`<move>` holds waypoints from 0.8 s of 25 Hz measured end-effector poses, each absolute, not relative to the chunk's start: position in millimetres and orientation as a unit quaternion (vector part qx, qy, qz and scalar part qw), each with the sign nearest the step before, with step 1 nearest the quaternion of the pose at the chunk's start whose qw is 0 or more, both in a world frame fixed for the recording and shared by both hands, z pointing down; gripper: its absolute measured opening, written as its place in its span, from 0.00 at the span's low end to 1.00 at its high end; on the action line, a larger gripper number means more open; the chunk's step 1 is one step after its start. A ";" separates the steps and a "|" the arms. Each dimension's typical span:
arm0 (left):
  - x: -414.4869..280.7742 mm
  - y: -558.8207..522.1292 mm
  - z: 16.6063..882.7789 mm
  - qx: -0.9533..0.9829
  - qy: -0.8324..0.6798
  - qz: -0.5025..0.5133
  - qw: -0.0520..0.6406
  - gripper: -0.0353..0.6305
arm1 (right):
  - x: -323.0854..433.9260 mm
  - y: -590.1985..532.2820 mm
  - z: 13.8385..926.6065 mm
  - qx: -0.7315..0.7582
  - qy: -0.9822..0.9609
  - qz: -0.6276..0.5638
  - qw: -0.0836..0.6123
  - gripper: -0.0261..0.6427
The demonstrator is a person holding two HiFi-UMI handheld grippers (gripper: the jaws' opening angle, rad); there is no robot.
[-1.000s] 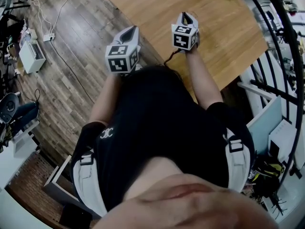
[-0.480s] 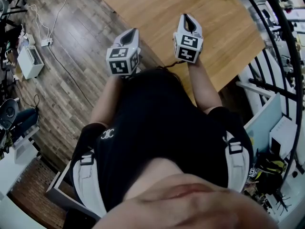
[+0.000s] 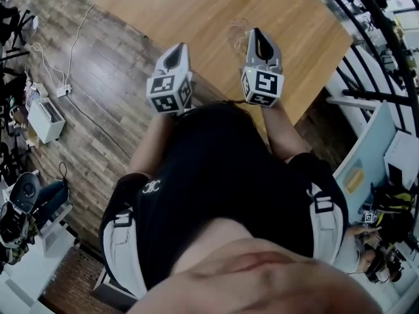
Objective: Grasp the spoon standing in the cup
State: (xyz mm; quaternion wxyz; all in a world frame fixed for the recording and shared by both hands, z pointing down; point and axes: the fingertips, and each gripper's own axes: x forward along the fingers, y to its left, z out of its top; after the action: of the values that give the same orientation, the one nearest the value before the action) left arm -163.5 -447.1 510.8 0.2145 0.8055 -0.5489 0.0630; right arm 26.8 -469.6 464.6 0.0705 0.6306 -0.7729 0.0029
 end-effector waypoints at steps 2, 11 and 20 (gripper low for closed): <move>-153.0 -450.0 506.6 0.817 -0.534 0.063 0.208 0.07 | 33.4 -459.2 458.6 0.640 -0.766 -0.011 0.063 0.05; -59.4 -452.6 490.4 0.882 -0.435 0.085 0.158 0.07 | 99.2 -405.9 441.9 0.696 -0.717 0.009 0.038 0.05; 13.0 -425.0 485.6 0.914 -0.365 0.102 0.144 0.07 | 148.6 -354.6 460.1 0.720 -0.691 0.056 0.028 0.05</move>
State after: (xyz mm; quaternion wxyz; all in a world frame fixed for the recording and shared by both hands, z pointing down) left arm 13.0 -425.0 485.6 0.1444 0.9140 -0.3652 0.1016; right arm 148.6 -354.6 460.1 0.0284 0.7202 -0.6910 0.0556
